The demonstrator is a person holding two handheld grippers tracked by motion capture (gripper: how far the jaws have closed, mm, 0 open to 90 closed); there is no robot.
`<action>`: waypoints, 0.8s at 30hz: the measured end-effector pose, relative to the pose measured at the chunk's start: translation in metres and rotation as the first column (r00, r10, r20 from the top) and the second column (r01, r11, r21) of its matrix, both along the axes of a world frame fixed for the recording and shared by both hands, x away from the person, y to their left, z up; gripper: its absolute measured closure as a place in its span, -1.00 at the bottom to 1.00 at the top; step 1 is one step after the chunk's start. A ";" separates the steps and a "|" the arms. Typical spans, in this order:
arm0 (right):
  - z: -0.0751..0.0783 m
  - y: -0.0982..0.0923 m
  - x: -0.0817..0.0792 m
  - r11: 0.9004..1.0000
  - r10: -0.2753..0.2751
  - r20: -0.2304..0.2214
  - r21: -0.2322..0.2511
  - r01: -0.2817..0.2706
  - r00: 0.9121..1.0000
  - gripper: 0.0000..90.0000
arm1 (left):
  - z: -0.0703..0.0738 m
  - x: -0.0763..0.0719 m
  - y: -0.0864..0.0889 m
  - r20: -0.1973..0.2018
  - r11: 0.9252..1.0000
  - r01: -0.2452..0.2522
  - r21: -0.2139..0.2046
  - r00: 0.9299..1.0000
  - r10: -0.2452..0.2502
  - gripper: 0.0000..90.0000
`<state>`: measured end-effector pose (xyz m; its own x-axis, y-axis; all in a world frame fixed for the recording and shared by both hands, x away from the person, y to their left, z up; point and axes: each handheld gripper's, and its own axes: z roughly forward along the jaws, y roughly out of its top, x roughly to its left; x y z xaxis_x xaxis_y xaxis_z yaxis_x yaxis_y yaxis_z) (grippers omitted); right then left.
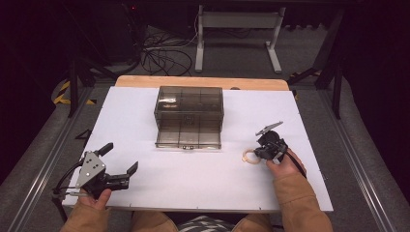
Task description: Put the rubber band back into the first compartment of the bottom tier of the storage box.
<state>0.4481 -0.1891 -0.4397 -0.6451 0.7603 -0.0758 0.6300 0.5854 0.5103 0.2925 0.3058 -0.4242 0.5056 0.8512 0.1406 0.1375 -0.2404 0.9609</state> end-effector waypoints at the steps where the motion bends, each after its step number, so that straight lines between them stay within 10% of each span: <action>1: 0.000 0.000 0.000 1.000 0.000 0.000 0.000 0.000 1.000 0.88 | 0.000 0.000 0.000 0.000 1.000 0.000 0.000 1.000 0.000 -0.95; 24: 0.034 -0.018 -0.020 0.985 -0.022 0.219 0.172 -0.016 0.975 0.88 | 0.000 -0.001 0.000 0.011 1.000 -0.004 -0.001 1.000 0.004 -0.95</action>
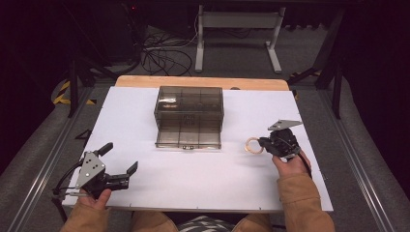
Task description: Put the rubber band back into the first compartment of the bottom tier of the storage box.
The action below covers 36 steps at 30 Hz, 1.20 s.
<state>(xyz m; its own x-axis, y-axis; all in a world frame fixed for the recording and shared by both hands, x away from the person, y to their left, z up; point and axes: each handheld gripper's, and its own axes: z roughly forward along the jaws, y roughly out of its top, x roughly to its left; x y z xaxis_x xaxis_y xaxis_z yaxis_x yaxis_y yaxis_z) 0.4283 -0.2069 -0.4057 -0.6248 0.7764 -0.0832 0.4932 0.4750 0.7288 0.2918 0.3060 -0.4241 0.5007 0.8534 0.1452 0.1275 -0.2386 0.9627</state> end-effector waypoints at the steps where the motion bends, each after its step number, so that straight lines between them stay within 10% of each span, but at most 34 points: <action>1: 0.001 -0.001 -0.001 1.000 0.002 0.011 0.008 -0.002 1.000 0.88 | 0.000 0.000 0.000 0.000 1.000 0.000 0.000 1.000 0.000 -0.95; 13: 0.012 -0.010 -0.012 0.992 0.013 0.144 0.119 -0.030 0.989 0.88 | 0.000 0.000 0.000 0.001 1.000 -0.001 -0.002 1.000 0.001 -0.95; 22: 0.016 -0.019 -0.017 0.968 0.022 0.221 0.239 -0.076 0.975 0.88 | 0.000 0.000 0.000 0.000 1.000 -0.001 -0.004 1.000 0.001 -0.95; 36: 0.017 -0.018 -0.018 0.968 0.026 0.260 0.233 -0.089 0.965 0.87 | 0.000 0.000 0.001 0.005 1.000 0.000 -0.006 1.000 0.000 -0.95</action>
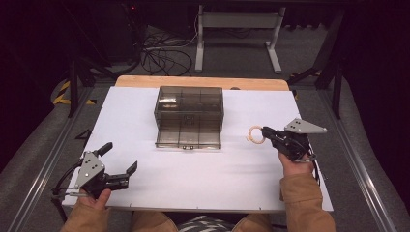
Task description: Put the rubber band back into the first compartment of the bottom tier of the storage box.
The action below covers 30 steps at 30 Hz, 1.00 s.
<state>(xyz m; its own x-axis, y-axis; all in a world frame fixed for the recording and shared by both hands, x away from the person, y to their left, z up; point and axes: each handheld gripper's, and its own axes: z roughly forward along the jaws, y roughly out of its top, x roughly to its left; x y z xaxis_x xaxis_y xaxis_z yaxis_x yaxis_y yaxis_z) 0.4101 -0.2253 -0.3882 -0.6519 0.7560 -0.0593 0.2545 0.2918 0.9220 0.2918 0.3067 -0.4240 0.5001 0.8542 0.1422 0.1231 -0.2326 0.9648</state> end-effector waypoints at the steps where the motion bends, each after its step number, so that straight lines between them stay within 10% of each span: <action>1: 0.000 0.000 0.000 1.000 0.000 0.004 -0.001 0.000 1.000 0.87 | 0.000 0.000 0.000 0.000 1.000 0.000 -0.001 1.000 0.000 -0.95; 30: 0.013 0.018 0.005 0.997 0.064 -0.013 -0.032 -0.064 0.998 0.87 | 0.001 0.000 0.000 0.002 1.000 -0.004 -0.003 1.000 0.004 -0.95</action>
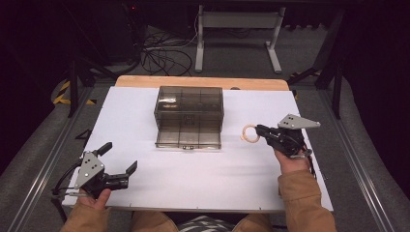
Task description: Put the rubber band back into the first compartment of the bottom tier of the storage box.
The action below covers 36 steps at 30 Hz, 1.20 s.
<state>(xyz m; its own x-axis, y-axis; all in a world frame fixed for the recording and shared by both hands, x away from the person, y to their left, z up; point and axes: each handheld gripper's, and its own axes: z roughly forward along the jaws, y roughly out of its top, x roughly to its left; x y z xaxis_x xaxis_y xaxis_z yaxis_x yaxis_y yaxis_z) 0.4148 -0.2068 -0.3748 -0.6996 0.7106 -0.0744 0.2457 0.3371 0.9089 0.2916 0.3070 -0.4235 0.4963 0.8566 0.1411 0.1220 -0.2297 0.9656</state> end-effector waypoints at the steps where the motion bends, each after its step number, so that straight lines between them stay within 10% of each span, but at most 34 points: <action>1: 0.001 0.002 0.001 1.000 0.007 -0.002 0.001 -0.007 1.000 0.87 | 0.000 0.000 0.000 0.000 1.000 0.000 0.000 1.000 0.000 -0.95; 36: 0.017 0.107 0.038 0.981 0.195 -0.039 0.004 -0.195 0.980 0.87 | 0.000 0.000 0.001 -0.003 1.000 0.003 -0.004 1.000 -0.003 -0.95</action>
<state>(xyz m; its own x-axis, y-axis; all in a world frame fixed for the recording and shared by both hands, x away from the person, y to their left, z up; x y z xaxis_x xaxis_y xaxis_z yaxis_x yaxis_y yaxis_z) 0.4529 -0.0999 -0.3578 -0.8269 0.5606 -0.0446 0.2106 0.3822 0.8998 0.2920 0.3084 -0.4237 0.4992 0.8556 0.1366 0.1243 -0.2267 0.9660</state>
